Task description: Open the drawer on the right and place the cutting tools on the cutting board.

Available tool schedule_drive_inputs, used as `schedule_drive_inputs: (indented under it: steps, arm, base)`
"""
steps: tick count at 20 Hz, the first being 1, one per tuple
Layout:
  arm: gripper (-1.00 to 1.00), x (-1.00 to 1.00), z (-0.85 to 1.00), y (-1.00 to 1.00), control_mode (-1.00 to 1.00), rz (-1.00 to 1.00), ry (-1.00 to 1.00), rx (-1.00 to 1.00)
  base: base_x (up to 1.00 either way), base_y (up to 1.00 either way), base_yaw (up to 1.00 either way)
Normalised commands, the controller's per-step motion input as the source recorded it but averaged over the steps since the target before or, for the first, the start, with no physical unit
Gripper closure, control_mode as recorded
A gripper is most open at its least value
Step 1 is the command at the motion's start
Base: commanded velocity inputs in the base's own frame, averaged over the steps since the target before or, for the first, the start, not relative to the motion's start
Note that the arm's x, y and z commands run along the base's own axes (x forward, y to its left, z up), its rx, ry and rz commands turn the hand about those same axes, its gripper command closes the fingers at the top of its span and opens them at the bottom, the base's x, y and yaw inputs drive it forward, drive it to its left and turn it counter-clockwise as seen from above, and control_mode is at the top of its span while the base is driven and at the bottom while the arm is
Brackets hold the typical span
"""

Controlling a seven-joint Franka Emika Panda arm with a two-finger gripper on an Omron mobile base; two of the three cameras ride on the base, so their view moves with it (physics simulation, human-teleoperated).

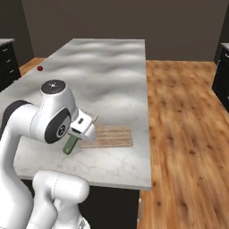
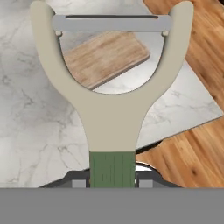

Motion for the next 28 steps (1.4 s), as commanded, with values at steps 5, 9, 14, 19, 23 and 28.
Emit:
schedule_drive_inputs:
  steps: [5, 9, 14, 19, 23, 28]
  arm:
    - [1.0, 0.98, -0.05, 0.0, -1.0, 0.02, 0.01, 0.0]
    - [1.0, 1.0, -0.28, 0.0, -1.0, 0.0, 0.06, 0.01]
    - [1.0, 0.96, -0.48, 0.0, -1.0, -0.1, 0.11, 0.1]
    - [1.0, 0.88, -0.49, 0.05, -1.0, -0.29, 0.09, 0.12]
    - [1.0, 0.77, -0.34, 0.07, -1.0, -0.28, 0.04, 0.0]
    - [1.0, 0.7, -0.45, 0.07, -1.0, -0.24, 0.11, 0.01]
  base:
    - [0.0, 0.0, 0.0]
    - [0.0, 0.0, 0.0]
    - [0.0, 0.0, 0.0]
    - [0.0, 0.0, 0.0]
    - [0.0, 0.0, 0.0]
    - [0.0, 0.0, 0.0]
